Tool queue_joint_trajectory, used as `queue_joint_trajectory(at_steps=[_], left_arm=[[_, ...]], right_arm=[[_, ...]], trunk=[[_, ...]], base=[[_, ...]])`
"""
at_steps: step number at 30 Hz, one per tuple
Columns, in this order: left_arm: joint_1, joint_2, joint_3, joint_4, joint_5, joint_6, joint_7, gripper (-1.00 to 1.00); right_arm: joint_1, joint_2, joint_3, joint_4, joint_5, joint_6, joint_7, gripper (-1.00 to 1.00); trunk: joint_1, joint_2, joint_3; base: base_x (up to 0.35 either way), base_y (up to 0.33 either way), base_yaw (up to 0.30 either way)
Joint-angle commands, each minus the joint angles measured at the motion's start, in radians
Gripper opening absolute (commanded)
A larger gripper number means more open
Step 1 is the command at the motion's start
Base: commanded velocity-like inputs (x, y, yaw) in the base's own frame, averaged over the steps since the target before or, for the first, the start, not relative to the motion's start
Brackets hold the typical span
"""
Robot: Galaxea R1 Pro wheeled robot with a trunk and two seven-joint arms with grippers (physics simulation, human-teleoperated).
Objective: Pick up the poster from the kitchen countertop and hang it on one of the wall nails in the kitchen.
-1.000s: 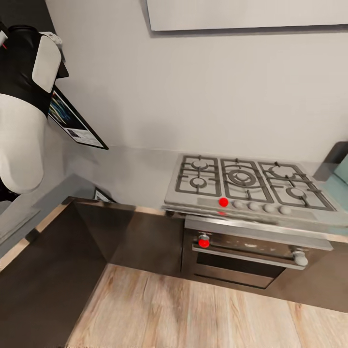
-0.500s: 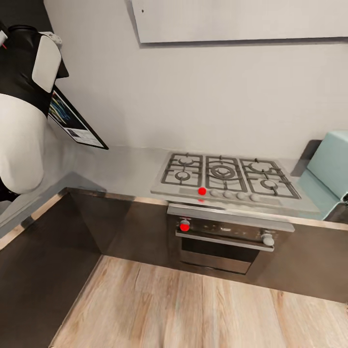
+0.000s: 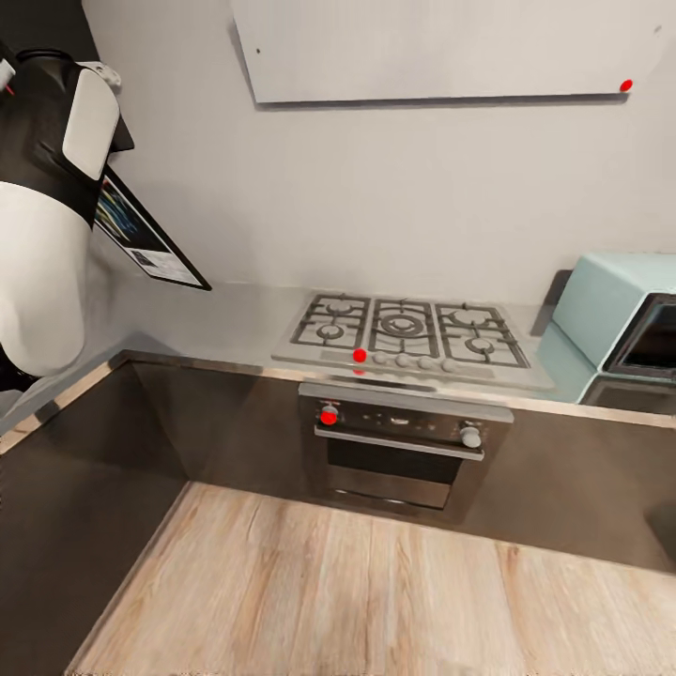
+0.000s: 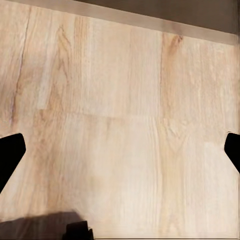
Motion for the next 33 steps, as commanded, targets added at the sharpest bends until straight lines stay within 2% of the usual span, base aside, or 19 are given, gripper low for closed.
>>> queue_joint_trajectory(at_steps=[1, 10, 11, 15, 16, 18, 20, 25, 28, 29, 30, 32, 33], left_arm=[[-0.001, 0.000, -0.003, -0.001, 0.009, 0.002, 0.008, -1.00], [-0.001, 0.000, -0.006, -0.004, 0.011, 0.003, 0.001, -1.00], [-0.001, -0.038, -0.007, -0.011, 0.037, 0.002, -0.059, -1.00], [-0.001, -0.081, -0.007, -0.012, 0.046, 0.001, -0.124, -1.00], [-0.001, -0.097, -0.007, -0.011, 0.047, 0.000, -0.161, -1.00], [-0.001, -0.111, -0.007, -0.012, 0.048, 0.000, -0.202, -1.00], [-0.001, -0.130, -0.007, -0.012, 0.049, 0.000, -0.278, -1.00], [-0.001, -0.159, -0.007, -0.009, 0.050, 0.001, -0.377, -1.00], [-0.001, -0.166, -0.007, -0.007, 0.051, 0.001, -0.436, -1.00], [-0.001, -0.167, -0.007, -0.006, 0.052, 0.001, -0.463, -1.00], [0.000, -0.169, -0.006, -0.004, 0.052, 0.000, -0.528, -1.00], [0.001, -0.168, -0.005, -0.003, 0.052, 0.000, -0.604, -1.00], [0.005, -0.144, -0.003, -0.001, 0.051, -0.001, -0.823, -1.00]], right_arm=[[0.000, 0.000, 0.001, -0.001, -0.001, -0.002, -0.003, 1.00], [0.000, 0.000, 0.001, 0.000, 0.004, -0.002, -0.004, 1.00], [-0.001, -0.002, -0.001, 0.025, 0.005, -0.004, -0.002, 1.00], [-0.001, -0.004, -0.001, 0.036, 0.006, -0.006, 0.000, 1.00], [-0.001, -0.004, -0.001, 0.038, 0.006, -0.007, 0.000, 1.00], [-0.001, -0.005, -0.001, 0.039, 0.006, -0.007, 0.000, 1.00], [0.000, -0.005, -0.001, 0.041, 0.006, -0.007, 0.000, 1.00], [-0.001, -0.005, -0.002, 0.042, 0.006, -0.007, 0.000, 1.00], [-0.001, -0.005, -0.002, 0.042, 0.006, -0.007, 0.000, 1.00], [-0.001, -0.005, -0.002, 0.042, 0.006, -0.007, 0.000, 1.00], [-0.001, -0.006, -0.002, 0.042, 0.006, -0.007, 0.000, 1.00], [-0.001, -0.006, -0.003, 0.042, 0.006, -0.007, 0.000, 1.00], [-0.001, -0.007, -0.004, 0.042, 0.006, -0.007, 0.000, 1.00]], trunk=[[0.000, -0.001, 0.000], [0.000, -0.001, 0.001], [0.000, -0.001, 0.001], [0.000, -0.001, 0.001], [0.000, -0.001, 0.001], [0.000, -0.001, 0.001], [0.000, -0.001, 0.001], [0.000, -0.001, 0.001], [0.000, -0.001, 0.001], [0.000, -0.001, 0.001], [0.000, -0.001, 0.001], [0.000, -0.001, 0.001], [0.000, -0.001, 0.001]], base=[[-0.265, -0.224, 0.000], [-0.229, -0.195, 0.000], [-0.023, -0.020, 0.000], [-0.012, -0.010, 0.000], [-0.005, -0.004, 0.000], [-0.003, -0.003, 0.000], [-0.002, -0.001, 0.000], [0.000, 0.000, 0.000], [0.000, 0.000, 0.000], [0.000, 0.000, 0.000], [0.000, 0.000, 0.000], [0.000, 0.000, 0.000], [0.000, 0.000, 0.000]])
